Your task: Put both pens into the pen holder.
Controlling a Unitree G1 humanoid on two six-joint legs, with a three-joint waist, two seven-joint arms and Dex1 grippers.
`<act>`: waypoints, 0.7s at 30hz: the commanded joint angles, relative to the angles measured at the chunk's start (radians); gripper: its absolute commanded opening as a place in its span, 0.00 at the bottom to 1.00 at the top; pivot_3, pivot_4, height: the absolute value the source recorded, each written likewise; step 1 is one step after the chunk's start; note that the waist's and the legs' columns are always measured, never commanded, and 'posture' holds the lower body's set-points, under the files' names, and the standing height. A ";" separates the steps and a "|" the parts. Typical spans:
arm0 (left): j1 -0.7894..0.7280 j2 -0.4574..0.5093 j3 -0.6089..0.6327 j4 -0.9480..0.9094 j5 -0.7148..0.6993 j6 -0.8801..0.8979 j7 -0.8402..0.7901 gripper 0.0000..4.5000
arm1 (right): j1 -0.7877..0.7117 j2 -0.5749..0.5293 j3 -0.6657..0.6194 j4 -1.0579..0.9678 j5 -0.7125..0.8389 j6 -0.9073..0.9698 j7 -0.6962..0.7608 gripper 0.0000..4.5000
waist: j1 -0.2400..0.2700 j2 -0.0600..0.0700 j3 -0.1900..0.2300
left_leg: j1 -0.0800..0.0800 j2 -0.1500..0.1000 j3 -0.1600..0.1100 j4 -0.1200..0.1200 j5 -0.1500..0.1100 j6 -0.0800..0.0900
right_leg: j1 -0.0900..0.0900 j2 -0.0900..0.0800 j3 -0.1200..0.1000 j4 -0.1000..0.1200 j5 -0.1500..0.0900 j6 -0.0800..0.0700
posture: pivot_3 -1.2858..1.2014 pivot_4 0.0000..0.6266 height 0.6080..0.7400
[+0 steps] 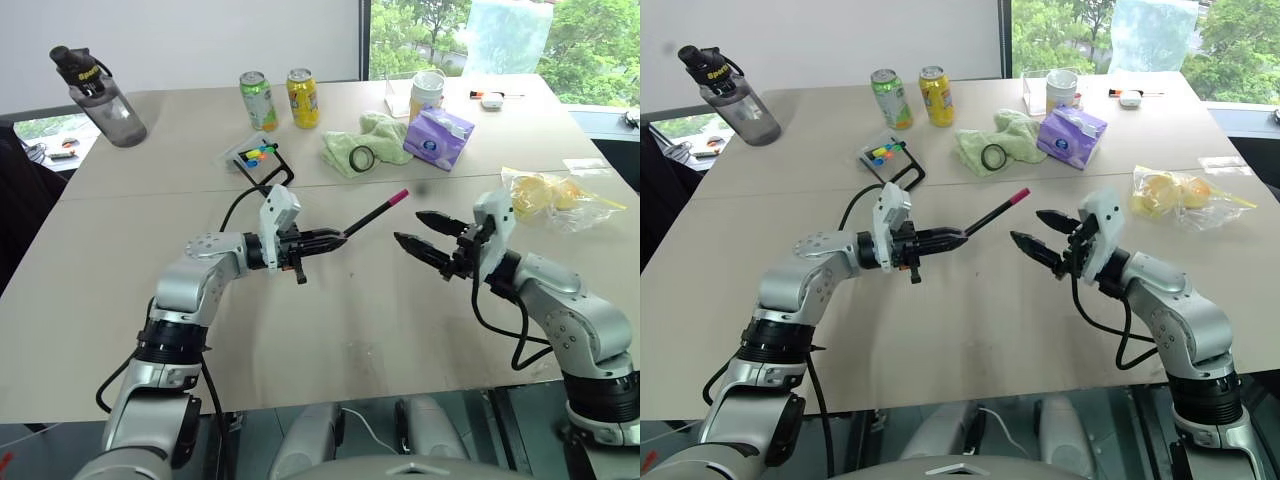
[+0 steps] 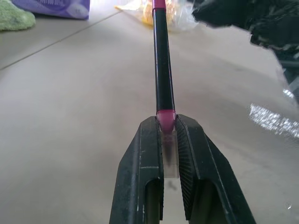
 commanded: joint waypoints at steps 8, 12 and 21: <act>0.023 -0.023 0.000 -0.119 -0.095 0.052 0.018 0.01 | -0.064 0.147 -0.126 -0.024 0.343 0.164 -0.233 0.80 | 0.002 0.000 0.000 | 0.000 0.000 0.000 0.000 0.000 0.000 | 0.000 0.000 0.000 0.000 0.000 0.000 | 0.52 0.24 1.00; 0.023 -0.008 -0.002 -0.107 -0.090 0.040 -0.001 0.01 | -0.076 0.141 -0.147 -0.006 0.380 0.167 -0.254 0.80 | 0.000 0.000 0.000 | 0.000 0.000 0.000 0.000 0.000 0.000 | 0.000 0.000 0.000 0.000 0.000 0.000 | 0.52 0.24 1.00; 0.045 0.023 -0.014 -0.126 -0.100 0.029 -0.053 0.01 | -0.069 0.134 -0.150 0.008 0.429 0.167 -0.273 0.80 | 0.000 0.000 0.000 | 0.000 0.000 0.000 0.000 0.000 0.000 | 0.000 0.000 0.000 0.000 0.000 0.000 | 0.52 0.24 1.00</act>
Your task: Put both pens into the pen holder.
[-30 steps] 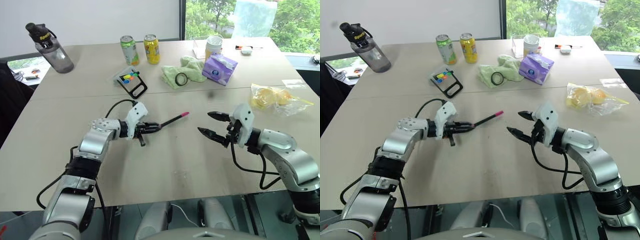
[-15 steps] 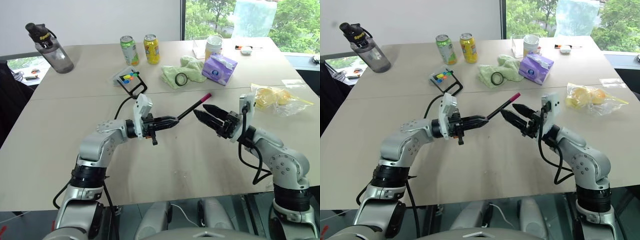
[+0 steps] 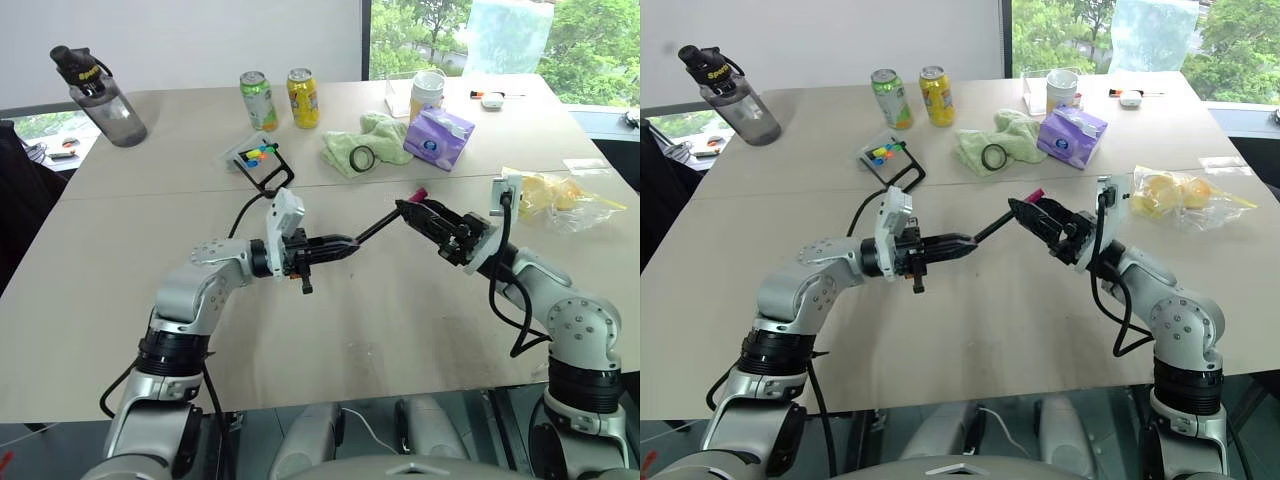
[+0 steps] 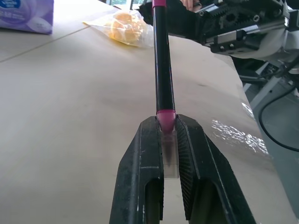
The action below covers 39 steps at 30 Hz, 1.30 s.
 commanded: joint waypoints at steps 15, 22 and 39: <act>0.009 0.029 -0.015 -0.047 -0.018 -0.023 -0.023 0.00 | 0.023 -0.089 -0.004 -0.030 0.109 0.003 0.064 0.01 | 0.001 0.000 0.000 | 0.000 0.000 0.000 -0.001 0.000 0.000 | 0.000 0.000 0.000 -0.001 0.000 0.000 | 0.52 0.24 1.00; -0.009 0.022 -0.011 -0.028 -0.026 0.001 -0.010 0.00 | 0.022 -0.089 0.001 -0.039 0.123 0.004 0.047 0.01 | 0.002 0.000 0.000 | 0.000 0.000 0.000 -0.002 0.000 0.000 | 0.000 0.000 0.000 -0.002 0.000 0.000 | 0.52 0.24 1.00; -0.207 0.164 -0.224 0.016 0.163 -0.053 -0.192 0.76 | -0.195 -0.468 0.317 -0.097 -0.252 -0.075 0.444 0.01 | 0.003 0.002 0.002 | -0.001 0.000 0.001 -0.006 0.000 0.000 | 0.000 0.000 -0.001 -0.009 0.001 0.001 | 0.52 0.24 1.00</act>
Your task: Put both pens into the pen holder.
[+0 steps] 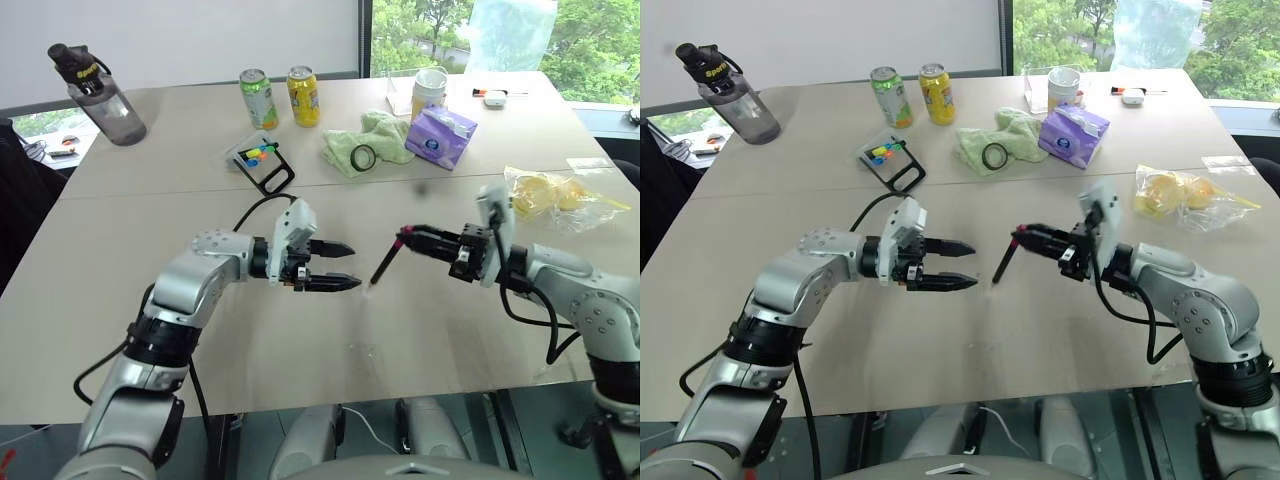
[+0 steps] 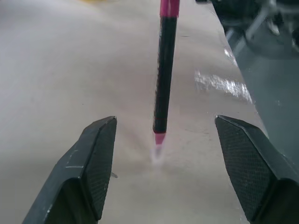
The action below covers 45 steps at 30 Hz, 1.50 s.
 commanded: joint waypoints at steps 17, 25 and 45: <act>-0.324 0.012 -0.132 0.037 0.147 -0.101 -0.168 0.76 | -0.449 -0.089 0.257 -0.045 -0.254 0.064 0.249 0.01 | -0.003 -0.003 0.001 | -0.002 0.000 -0.002 -0.002 0.000 0.000 | -0.001 -0.001 -0.002 -0.003 0.000 0.000 | 0.52 0.24 1.00; -0.289 0.013 -0.133 0.008 0.141 -0.078 -0.179 0.11 | -0.469 -0.032 0.232 -0.018 -0.271 0.123 0.219 0.01 | -0.002 -0.003 0.001 | -0.002 0.000 -0.002 -0.002 0.000 0.000 | -0.002 -0.001 -0.002 -0.002 0.000 0.000 | 0.52 0.24 1.00; -0.204 0.013 -0.048 -0.056 0.140 -0.079 -0.048 0.00 | -0.385 -0.008 0.035 -0.018 -0.217 0.182 0.141 0.99 | -0.001 -0.003 0.001 | -0.002 0.000 -0.002 -0.002 0.000 0.000 | -0.002 -0.001 -0.002 -0.002 0.000 0.000 | 0.52 0.24 1.00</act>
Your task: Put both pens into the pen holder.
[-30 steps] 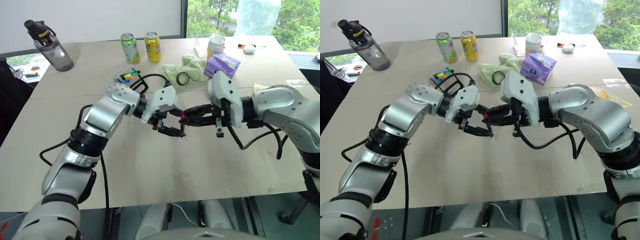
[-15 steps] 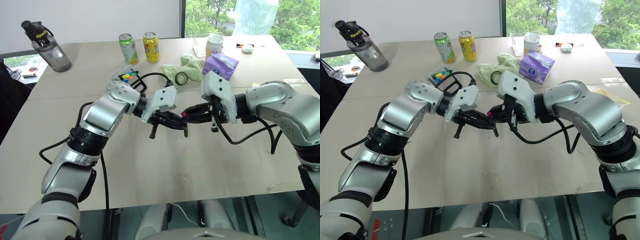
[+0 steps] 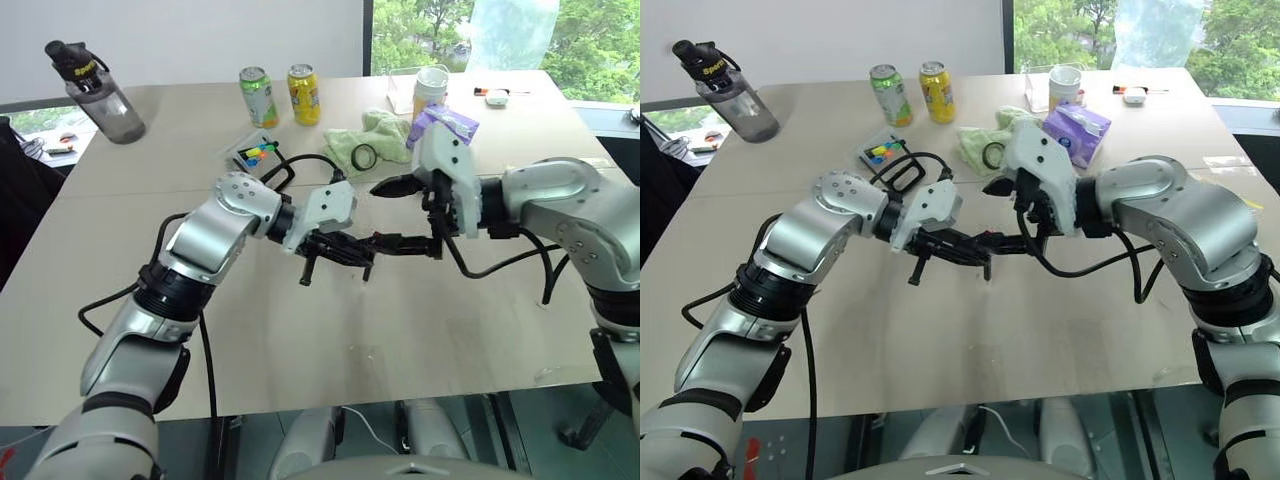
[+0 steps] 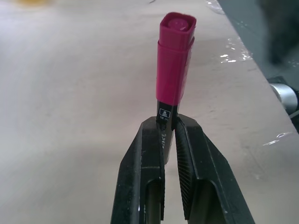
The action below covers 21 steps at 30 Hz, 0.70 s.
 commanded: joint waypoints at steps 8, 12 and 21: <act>0.085 -0.087 0.221 0.075 0.174 -0.367 0.476 0.00 | 0.373 0.042 -0.314 -0.090 0.091 -0.121 -0.066 0.99 | 0.006 0.000 0.000 | 0.000 0.000 0.001 0.000 0.000 0.000 | 0.000 0.000 0.001 0.001 0.000 0.000 | 0.52 0.24 1.00; 0.105 -0.044 0.189 0.241 0.473 -0.753 0.789 0.00 | 0.440 0.136 -0.380 -0.129 0.154 -0.154 -0.149 0.99 | -0.003 0.000 0.000 | 0.002 0.001 0.003 0.000 0.000 0.000 | 0.000 0.000 0.003 0.002 0.001 -0.001 | 0.52 0.24 1.00; 0.101 0.005 0.159 0.482 0.755 -1.060 1.148 0.00 | 0.470 0.128 -0.383 -0.113 0.118 -0.250 -0.160 0.99 | 0.021 -0.001 0.000 | 0.001 0.000 0.003 0.001 0.000 0.000 | 0.000 0.000 0.003 0.001 0.002 0.000 | 0.52 0.24 1.00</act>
